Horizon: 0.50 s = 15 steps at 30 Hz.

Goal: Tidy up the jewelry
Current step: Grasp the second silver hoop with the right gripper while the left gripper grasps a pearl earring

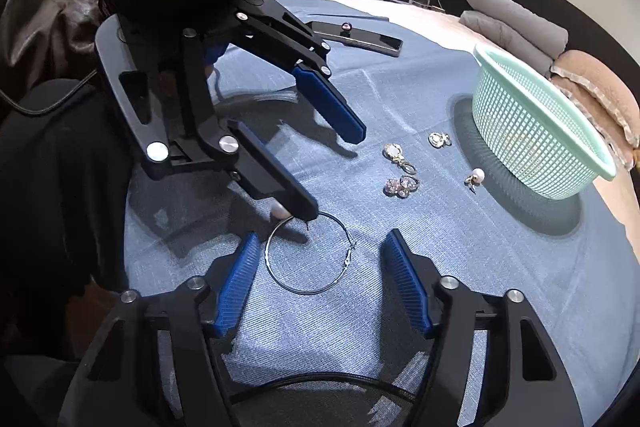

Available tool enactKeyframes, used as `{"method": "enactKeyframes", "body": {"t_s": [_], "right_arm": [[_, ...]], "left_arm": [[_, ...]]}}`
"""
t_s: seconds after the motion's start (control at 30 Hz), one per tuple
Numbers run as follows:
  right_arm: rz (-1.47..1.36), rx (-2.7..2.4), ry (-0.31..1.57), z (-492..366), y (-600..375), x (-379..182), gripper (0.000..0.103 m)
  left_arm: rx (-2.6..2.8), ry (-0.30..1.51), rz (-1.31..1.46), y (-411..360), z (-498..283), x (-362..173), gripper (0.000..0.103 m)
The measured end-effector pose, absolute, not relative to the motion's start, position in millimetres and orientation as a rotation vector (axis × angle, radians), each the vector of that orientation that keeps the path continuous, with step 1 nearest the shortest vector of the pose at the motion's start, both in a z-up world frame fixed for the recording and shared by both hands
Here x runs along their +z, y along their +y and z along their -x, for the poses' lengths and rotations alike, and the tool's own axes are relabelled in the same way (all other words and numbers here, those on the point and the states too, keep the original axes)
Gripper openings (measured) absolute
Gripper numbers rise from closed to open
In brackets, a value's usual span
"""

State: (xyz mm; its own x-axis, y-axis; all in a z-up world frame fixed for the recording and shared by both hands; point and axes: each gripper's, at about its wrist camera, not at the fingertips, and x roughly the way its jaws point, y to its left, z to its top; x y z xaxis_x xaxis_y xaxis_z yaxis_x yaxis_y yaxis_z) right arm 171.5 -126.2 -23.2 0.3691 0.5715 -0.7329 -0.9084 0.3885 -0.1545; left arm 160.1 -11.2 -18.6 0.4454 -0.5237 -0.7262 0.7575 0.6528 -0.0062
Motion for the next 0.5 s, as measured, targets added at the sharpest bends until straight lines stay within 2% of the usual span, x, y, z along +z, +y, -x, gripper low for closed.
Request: {"method": "enactKeyframes", "body": {"t_s": [0.1, 0.2, 0.43, 0.5], "right_arm": [[0.604, 1.019, 0.647, -171.4, -129.3, -23.7, 0.044], [0.607, 1.018, 0.649, -173.3, -126.6, -23.5, 0.044], [0.633, 1.017, 0.646, -171.5, -129.0, -23.7, 0.043], [0.638, 1.012, 0.649, -171.8, -130.3, -23.0, 0.043]], "left_arm": [[-0.856, 0.754, -0.356, -14.2, -152.3, -18.1, 0.061], [-0.875, 0.747, -0.379, -18.4, -147.1, -19.6, 0.060], [-0.914, 0.785, -0.371, -22.4, -149.4, -22.7, 0.038], [-0.923, 0.800, -0.366, -21.7, -149.9, -24.5, 0.037]]}}
